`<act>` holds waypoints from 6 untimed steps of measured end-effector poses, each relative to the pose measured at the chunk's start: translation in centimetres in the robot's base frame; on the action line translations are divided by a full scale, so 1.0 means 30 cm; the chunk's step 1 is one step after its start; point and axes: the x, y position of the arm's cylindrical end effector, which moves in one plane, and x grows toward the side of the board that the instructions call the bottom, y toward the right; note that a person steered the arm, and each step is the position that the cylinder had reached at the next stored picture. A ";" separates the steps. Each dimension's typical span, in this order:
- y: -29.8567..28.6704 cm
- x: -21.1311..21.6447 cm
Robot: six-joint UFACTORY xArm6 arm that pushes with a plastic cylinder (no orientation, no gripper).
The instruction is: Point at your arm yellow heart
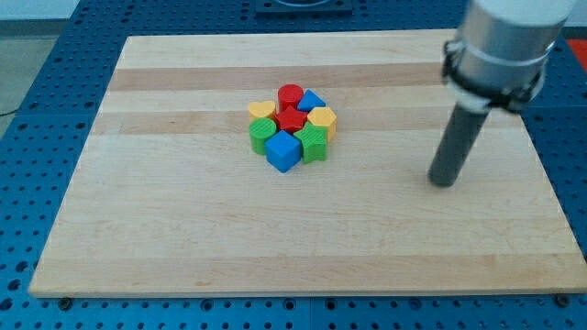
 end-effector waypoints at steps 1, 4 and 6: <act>-0.218 0.156; -0.988 -0.080; -0.916 -0.400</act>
